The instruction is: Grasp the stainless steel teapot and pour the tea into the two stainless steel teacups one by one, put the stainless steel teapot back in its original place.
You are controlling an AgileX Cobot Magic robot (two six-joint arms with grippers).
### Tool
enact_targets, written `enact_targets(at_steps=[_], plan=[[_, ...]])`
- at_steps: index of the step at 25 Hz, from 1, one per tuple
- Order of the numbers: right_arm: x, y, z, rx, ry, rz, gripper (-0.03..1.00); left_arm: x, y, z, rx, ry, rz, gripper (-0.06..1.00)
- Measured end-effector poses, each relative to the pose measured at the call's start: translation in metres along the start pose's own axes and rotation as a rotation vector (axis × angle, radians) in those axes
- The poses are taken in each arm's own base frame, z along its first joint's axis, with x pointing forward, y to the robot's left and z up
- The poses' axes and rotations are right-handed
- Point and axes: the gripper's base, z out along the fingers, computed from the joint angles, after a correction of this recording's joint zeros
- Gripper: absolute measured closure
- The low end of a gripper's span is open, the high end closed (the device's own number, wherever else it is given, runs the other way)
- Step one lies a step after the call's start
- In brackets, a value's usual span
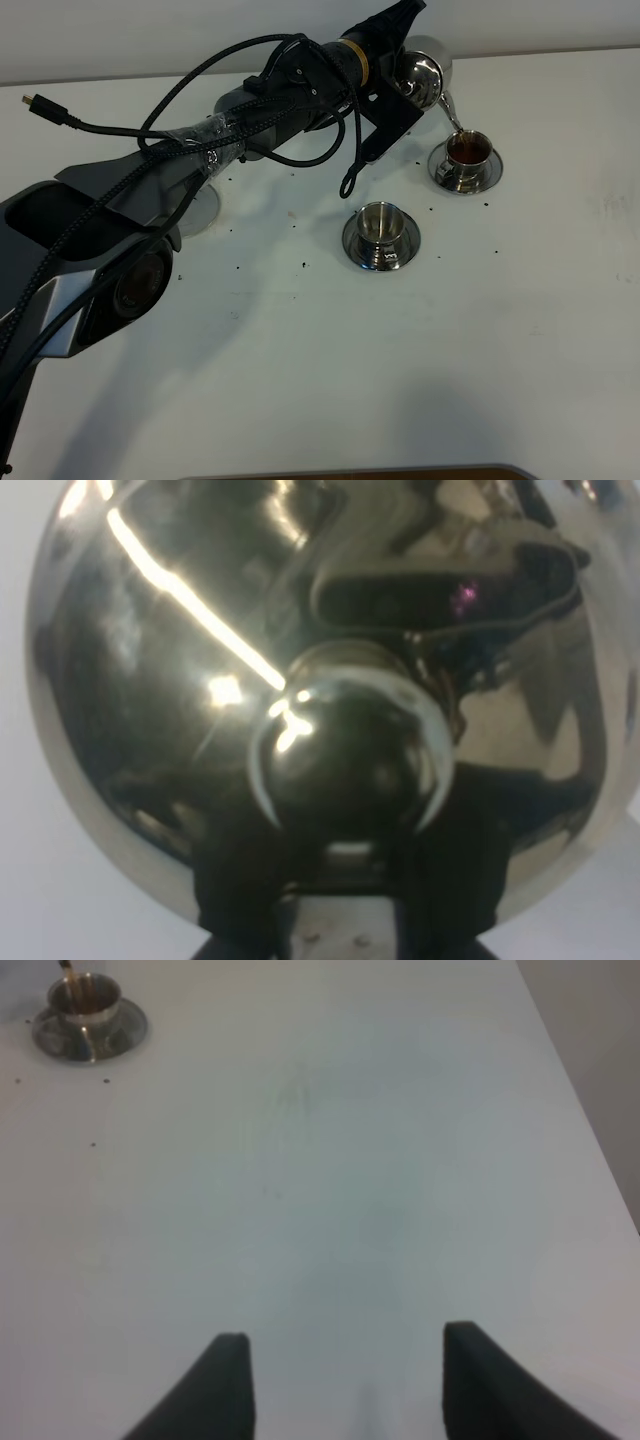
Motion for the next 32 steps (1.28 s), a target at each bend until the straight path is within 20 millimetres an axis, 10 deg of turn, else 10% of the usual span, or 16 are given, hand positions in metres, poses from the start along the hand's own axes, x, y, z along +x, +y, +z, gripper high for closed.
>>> enact_targets(at_steps=[32], plan=[[0.000,0.000,0.000,0.000,0.000,0.000,0.54,0.003,-0.017,-0.001,0.168,0.032,-0.493,0.69]])
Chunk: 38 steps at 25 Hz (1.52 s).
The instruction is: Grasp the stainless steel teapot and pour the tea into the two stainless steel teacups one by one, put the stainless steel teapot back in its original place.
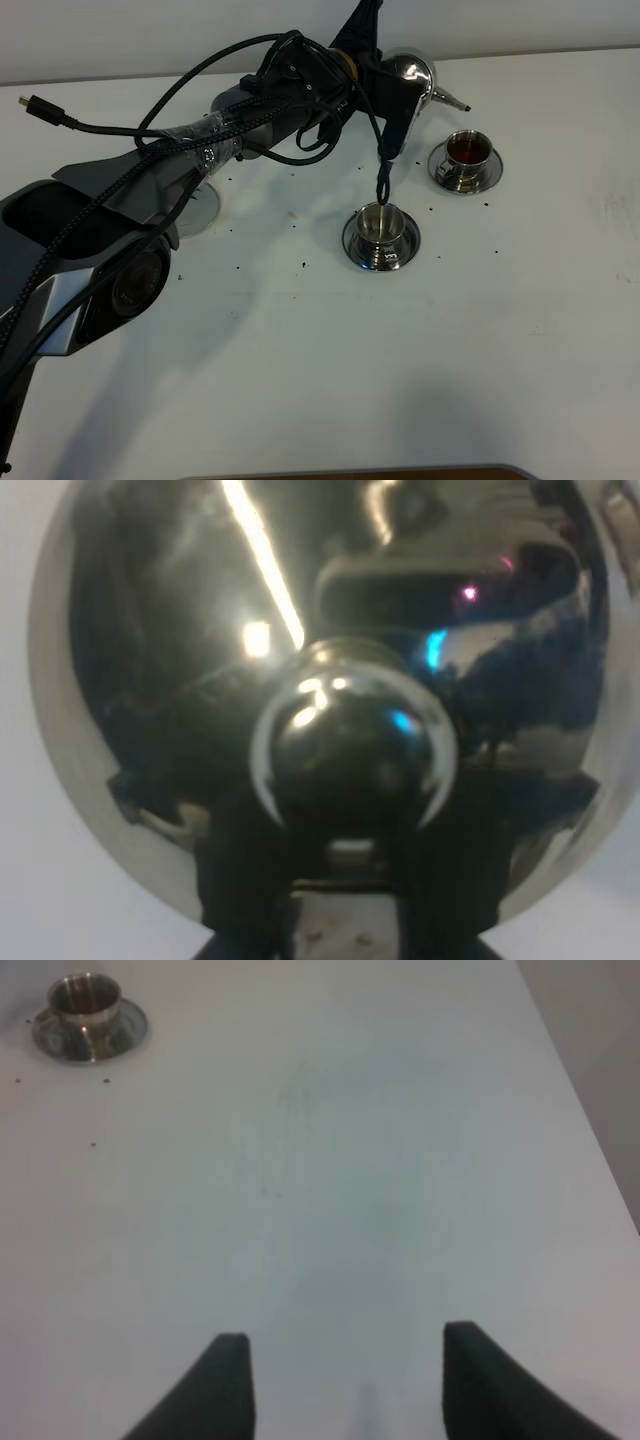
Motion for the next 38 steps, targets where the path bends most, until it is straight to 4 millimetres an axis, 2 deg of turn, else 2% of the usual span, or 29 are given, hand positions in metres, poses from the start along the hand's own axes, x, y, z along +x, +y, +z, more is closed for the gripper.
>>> enact_targets(at_steps=[5,19,25,35,38], plan=[[0.000,0.000,0.000,0.000,0.000,0.000,0.54,0.004,0.002,-0.009,0.063,0.046,-0.105,0.69],[0.000,0.000,0.000,0.000,0.000,0.000,0.54,0.010,0.009,-0.053,0.356,0.106,-0.385,0.69],[0.000,0.000,0.000,0.000,0.000,0.000,0.54,0.008,-0.004,-0.061,0.519,0.148,-0.521,0.69],[0.000,0.000,0.000,0.000,0.000,0.000,0.54,0.011,-0.010,-0.064,0.588,0.205,-0.662,0.69],[0.000,0.000,0.000,0.000,0.000,0.000,0.54,0.014,-0.007,-0.073,0.618,0.226,-0.662,0.69]])
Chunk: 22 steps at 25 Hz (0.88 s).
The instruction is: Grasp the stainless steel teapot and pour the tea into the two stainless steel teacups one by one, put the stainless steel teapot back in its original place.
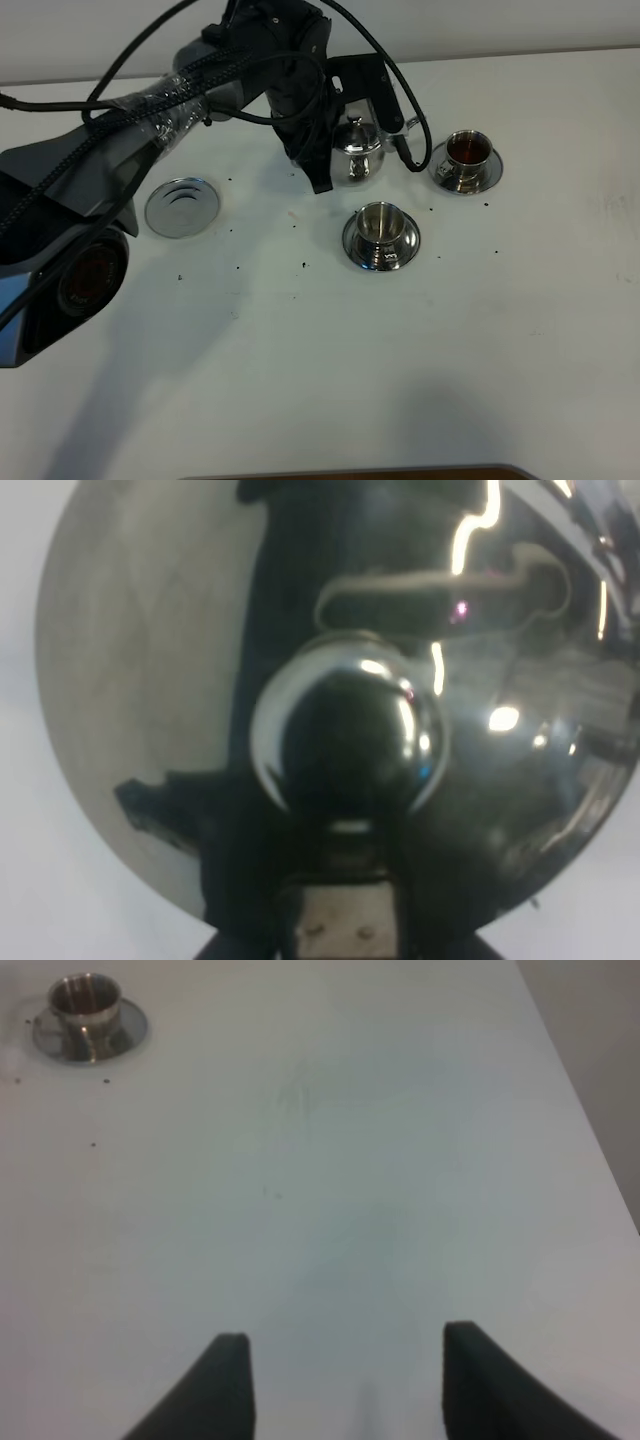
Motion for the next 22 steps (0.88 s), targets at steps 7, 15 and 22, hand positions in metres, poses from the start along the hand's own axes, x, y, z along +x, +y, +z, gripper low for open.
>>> enact_targets(at_steps=[7,15,22], plan=[[0.000,0.000,0.000,0.000,0.000,0.000,0.54,0.012,0.001,-0.048,0.035,0.031,-0.035,0.69],[0.000,0.000,0.000,0.000,0.000,0.000,0.54,0.026,-0.005,-0.077,0.093,0.017,-0.080,0.69],[0.000,0.000,0.000,0.000,0.000,0.000,0.54,0.062,-0.028,-0.077,0.107,0.042,-0.107,0.69]])
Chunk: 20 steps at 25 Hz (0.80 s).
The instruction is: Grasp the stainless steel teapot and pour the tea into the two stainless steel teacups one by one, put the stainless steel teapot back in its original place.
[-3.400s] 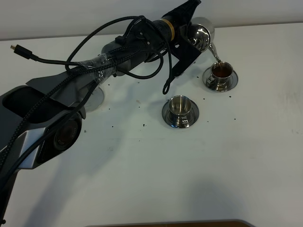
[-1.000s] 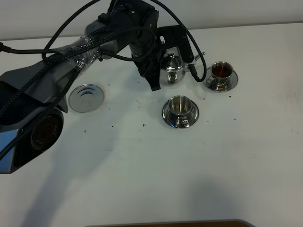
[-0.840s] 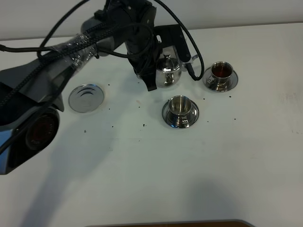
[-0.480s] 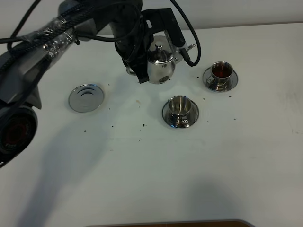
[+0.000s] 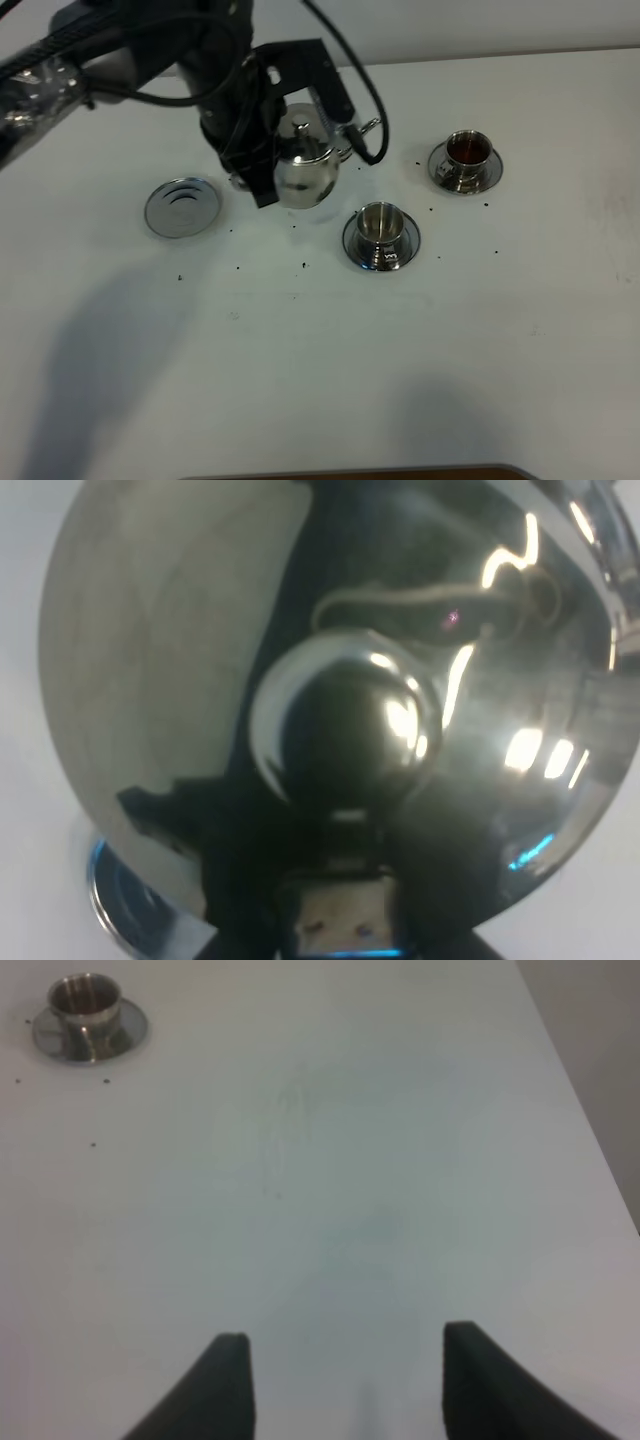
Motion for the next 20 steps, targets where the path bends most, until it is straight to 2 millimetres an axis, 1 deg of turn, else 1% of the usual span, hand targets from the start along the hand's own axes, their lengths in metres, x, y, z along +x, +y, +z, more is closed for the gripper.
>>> enact_targets(at_steps=[1,4,8,11,16,20], plan=[[0.000,0.000,0.000,0.000,0.000,0.000,0.54,0.006,-0.002,0.000,-0.012,-0.007,-0.001,0.69],[0.000,0.000,0.000,0.000,0.000,0.000,0.54,0.023,-0.009,0.012,-0.039,-0.030,-0.002,0.69],[0.000,0.000,0.000,0.000,0.000,0.000,0.54,0.032,-0.016,0.033,-0.070,-0.037,0.028,0.69],[0.000,0.000,0.000,0.000,0.000,-0.001,0.54,0.034,-0.017,0.039,-0.090,-0.041,0.047,0.69],[0.000,0.000,0.000,0.000,0.000,-0.001,0.54,0.030,-0.014,0.038,-0.128,-0.077,0.059,0.69],[0.000,0.000,0.000,0.000,0.000,0.000,0.54,0.028,-0.013,0.038,-0.148,-0.094,0.117,0.69]])
